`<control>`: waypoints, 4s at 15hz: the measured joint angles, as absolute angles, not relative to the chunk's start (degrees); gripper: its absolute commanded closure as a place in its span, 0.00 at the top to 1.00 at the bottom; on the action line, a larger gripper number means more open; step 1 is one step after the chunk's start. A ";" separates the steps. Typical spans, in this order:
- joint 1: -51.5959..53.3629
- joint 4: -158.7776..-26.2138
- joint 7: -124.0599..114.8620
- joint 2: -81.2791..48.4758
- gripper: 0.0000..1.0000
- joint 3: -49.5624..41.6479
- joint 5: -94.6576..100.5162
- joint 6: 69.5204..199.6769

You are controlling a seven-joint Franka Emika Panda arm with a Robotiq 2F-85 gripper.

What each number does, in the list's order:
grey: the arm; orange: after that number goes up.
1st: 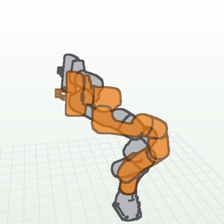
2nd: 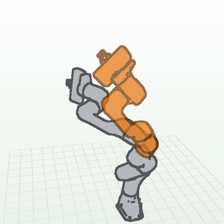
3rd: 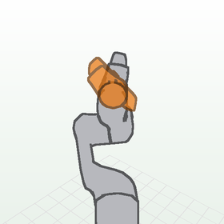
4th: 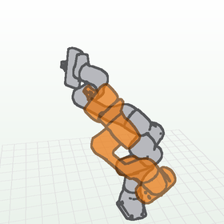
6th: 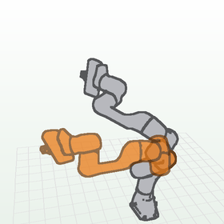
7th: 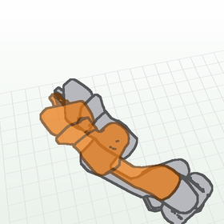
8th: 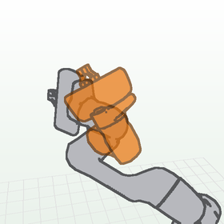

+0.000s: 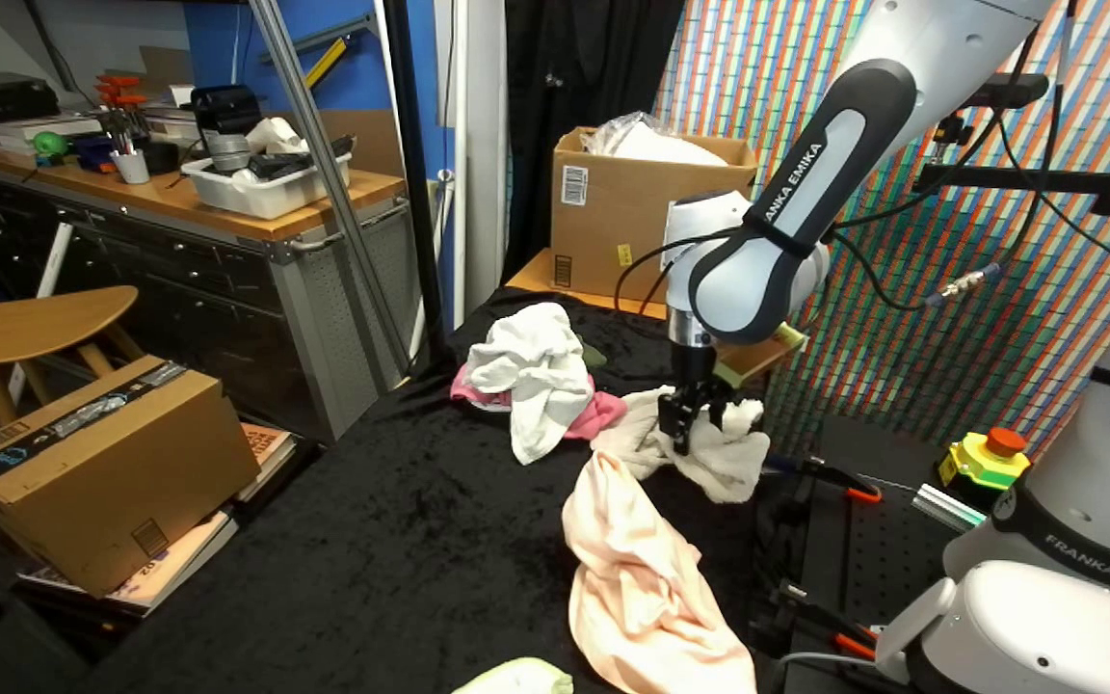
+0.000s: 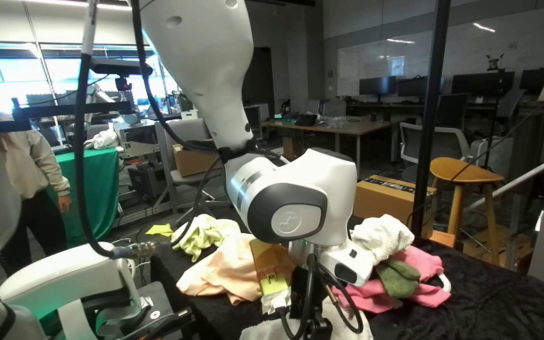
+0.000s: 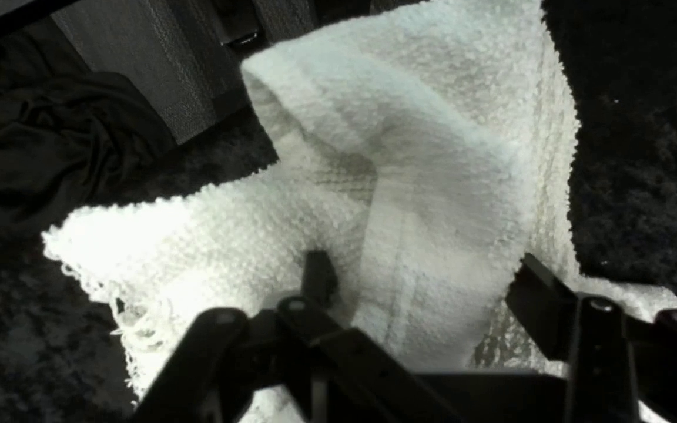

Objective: Pile up all the objects on the black table

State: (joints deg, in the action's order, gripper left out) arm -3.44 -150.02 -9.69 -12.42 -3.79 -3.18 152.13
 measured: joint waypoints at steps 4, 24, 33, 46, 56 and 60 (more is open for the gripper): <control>-3.55 -149.65 -9.43 -12.63 0.19 -3.79 -3.23 152.14; -2.50 -148.96 -11.58 3.97 0.07 -2.55 1.37 150.67; -2.47 -145.32 -25.83 6.84 0.07 1.28 1.96 155.11; -2.95 -135.92 -57.53 -3.50 0.07 2.75 19.77 159.01; 1.41 -130.95 -60.47 -14.59 0.08 -2.09 13.77 159.00; 2.31 -130.84 -58.87 -15.21 0.36 -2.72 11.27 158.93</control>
